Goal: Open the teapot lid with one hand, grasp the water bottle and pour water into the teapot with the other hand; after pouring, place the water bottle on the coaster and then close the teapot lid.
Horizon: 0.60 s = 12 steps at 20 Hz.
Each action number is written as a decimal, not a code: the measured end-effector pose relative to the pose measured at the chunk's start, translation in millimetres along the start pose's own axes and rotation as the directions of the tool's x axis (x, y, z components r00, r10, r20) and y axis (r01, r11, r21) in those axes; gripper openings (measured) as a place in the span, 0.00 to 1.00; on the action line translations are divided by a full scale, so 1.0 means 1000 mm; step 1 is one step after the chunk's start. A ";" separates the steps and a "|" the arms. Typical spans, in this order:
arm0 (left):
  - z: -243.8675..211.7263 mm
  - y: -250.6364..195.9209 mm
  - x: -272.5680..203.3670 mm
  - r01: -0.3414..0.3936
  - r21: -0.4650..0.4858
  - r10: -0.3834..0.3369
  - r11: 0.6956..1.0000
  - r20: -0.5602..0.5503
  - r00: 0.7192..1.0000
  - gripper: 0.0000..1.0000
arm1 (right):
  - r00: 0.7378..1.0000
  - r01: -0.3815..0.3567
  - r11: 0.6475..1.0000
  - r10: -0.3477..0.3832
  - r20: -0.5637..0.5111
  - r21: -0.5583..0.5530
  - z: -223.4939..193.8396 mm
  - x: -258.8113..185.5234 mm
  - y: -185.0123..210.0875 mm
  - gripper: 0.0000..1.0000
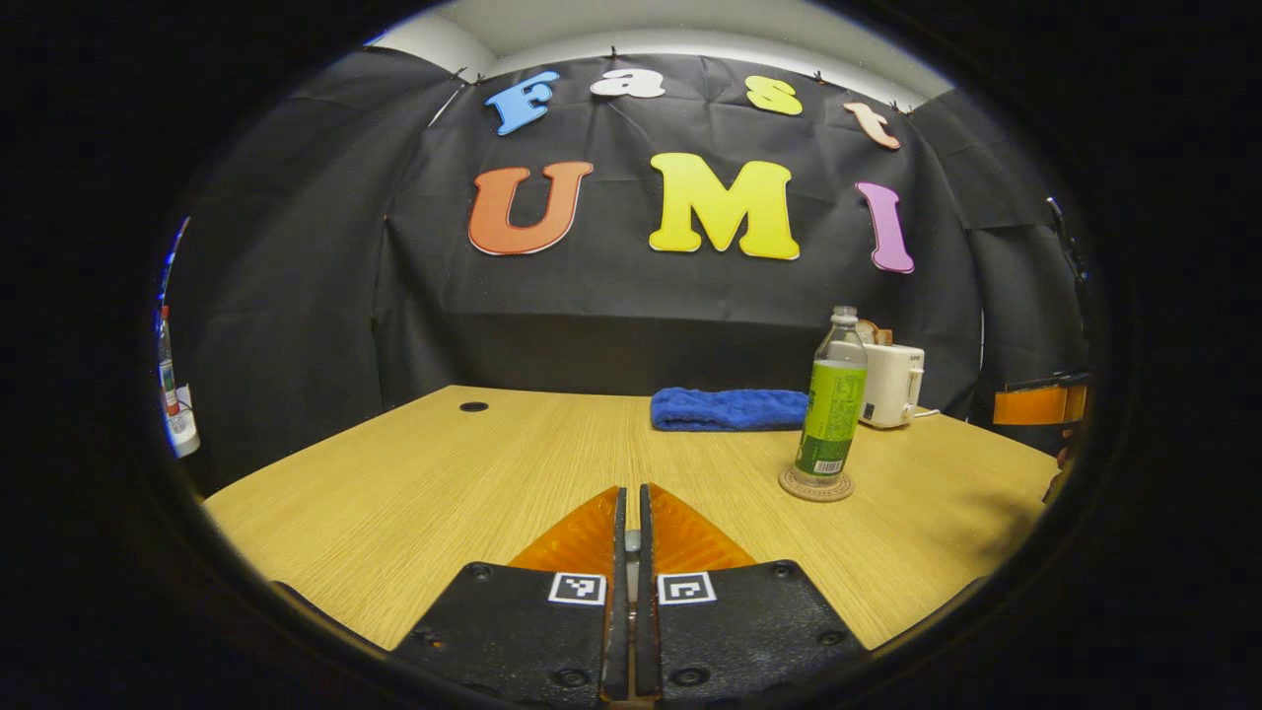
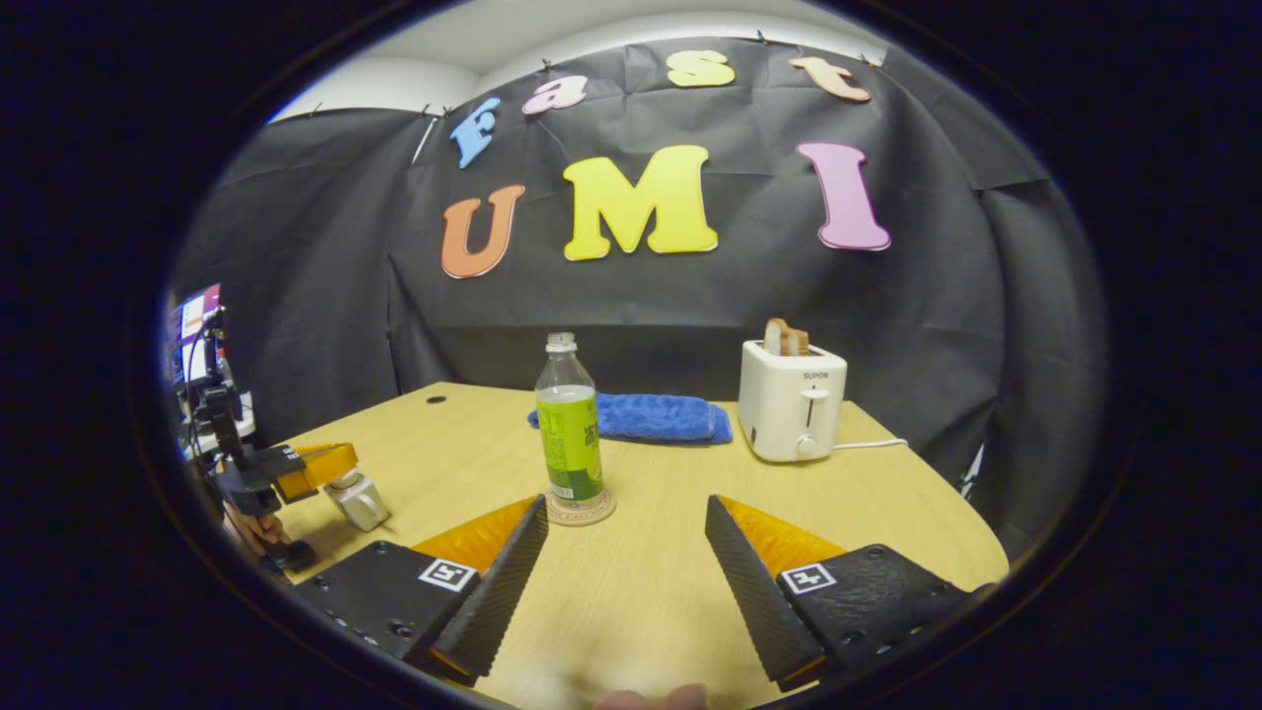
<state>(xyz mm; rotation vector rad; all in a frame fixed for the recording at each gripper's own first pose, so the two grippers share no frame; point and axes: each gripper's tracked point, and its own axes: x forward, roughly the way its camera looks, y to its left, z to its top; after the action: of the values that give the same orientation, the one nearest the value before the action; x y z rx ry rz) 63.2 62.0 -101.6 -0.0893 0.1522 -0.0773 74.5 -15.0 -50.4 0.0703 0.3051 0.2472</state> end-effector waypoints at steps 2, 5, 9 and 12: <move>-0.003 -0.003 0.000 0.004 0.002 -0.004 1.000 -0.004 1.000 0.06 | 1.000 -0.009 1.000 0.009 0.005 0.004 -0.001 -0.001 0.004 0.99; -0.001 0.003 -0.003 -0.038 0.019 0.038 0.999 -0.009 0.999 0.09 | 1.000 -0.012 1.000 0.012 0.019 -0.004 0.000 -0.002 0.007 0.96; 0.031 -0.001 -0.015 -0.076 0.028 0.074 0.997 0.042 0.996 0.62 | 0.998 0.008 1.000 -0.008 0.055 0.005 0.001 -0.003 0.007 0.98; 0.069 -0.015 -0.032 -0.091 0.044 0.085 0.995 0.122 0.989 0.97 | 0.991 0.067 0.998 -0.066 0.114 -0.006 0.005 -0.010 0.000 0.96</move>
<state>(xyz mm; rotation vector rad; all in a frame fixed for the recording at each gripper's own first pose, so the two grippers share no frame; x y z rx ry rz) 41.3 55.8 -27.7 -0.0379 0.0339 0.0124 67.0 -17.6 -43.3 0.0643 0.1927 0.1777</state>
